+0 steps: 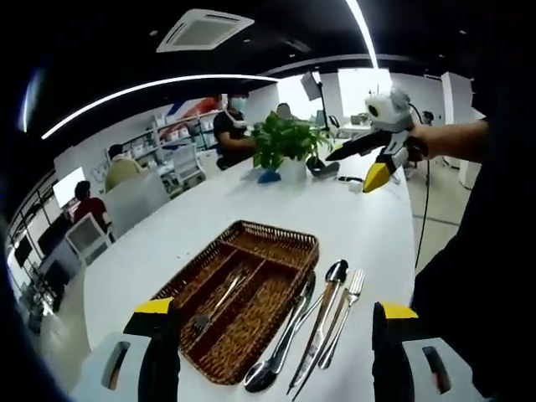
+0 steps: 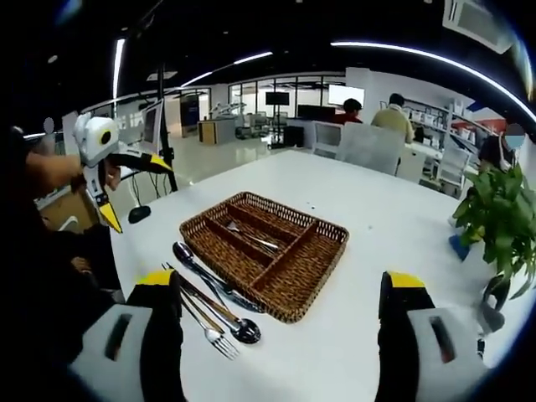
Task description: Arrange the knives, forks, and spoons in their matching storage slots by inserting each utensil handle-first until every utensil is classified and aligned in the correct compartment
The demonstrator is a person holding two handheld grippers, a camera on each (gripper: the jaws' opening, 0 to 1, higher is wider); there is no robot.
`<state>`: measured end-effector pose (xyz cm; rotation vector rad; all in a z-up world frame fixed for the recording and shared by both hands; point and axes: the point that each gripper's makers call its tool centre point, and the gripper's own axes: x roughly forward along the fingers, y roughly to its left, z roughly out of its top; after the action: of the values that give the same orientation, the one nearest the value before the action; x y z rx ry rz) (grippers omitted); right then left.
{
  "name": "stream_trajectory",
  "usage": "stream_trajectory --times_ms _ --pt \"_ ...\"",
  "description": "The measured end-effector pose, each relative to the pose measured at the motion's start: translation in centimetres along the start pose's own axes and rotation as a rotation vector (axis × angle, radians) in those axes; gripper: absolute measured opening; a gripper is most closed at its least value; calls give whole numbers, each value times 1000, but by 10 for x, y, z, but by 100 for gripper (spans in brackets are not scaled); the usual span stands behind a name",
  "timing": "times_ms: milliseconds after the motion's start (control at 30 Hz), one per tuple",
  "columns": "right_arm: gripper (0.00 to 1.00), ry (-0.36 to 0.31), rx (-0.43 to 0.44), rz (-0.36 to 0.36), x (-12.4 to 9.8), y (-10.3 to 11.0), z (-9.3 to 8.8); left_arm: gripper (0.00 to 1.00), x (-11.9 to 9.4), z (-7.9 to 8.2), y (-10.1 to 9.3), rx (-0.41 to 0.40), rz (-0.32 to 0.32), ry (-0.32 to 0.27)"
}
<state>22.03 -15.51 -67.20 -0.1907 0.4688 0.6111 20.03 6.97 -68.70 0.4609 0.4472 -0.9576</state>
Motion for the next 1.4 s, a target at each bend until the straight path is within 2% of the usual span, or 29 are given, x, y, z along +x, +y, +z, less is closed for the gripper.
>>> stream_trajectory --times_ms 133,200,233,333,467,533,567,600,833,933,1100,1400 --pt "99 8 4 -8 -4 -4 -5 99 6 9 -6 26 -17 -20" --pt "99 10 4 -10 -5 -6 -6 84 8 11 -15 41 -75 -26" --pt "99 10 6 -10 -6 -6 -6 84 10 12 -14 45 -70 -24" --pt "99 9 9 -15 -7 -9 -7 94 17 13 -15 46 -75 -20" --pt "99 13 18 -16 -5 -10 -9 90 24 12 -20 61 -99 -14" --pt "99 10 14 -15 -4 -10 -8 85 30 9 -27 63 -127 -6" --pt "99 7 13 -16 -4 -11 -7 79 33 3 -35 83 -162 15" --pt "99 4 16 -21 -4 -13 -7 77 36 0 -40 100 -171 32" --pt "99 -5 33 -26 -6 -16 -8 71 58 -21 -62 142 -252 85" --pt "99 -1 44 -27 -7 -16 -13 62 68 -30 -75 160 -299 99" --pt "99 4 46 -23 -7 -14 -16 55 84 -46 -94 160 -360 135" --pt "97 -2 55 -26 -13 -14 -18 48 109 -71 -112 142 -388 166"
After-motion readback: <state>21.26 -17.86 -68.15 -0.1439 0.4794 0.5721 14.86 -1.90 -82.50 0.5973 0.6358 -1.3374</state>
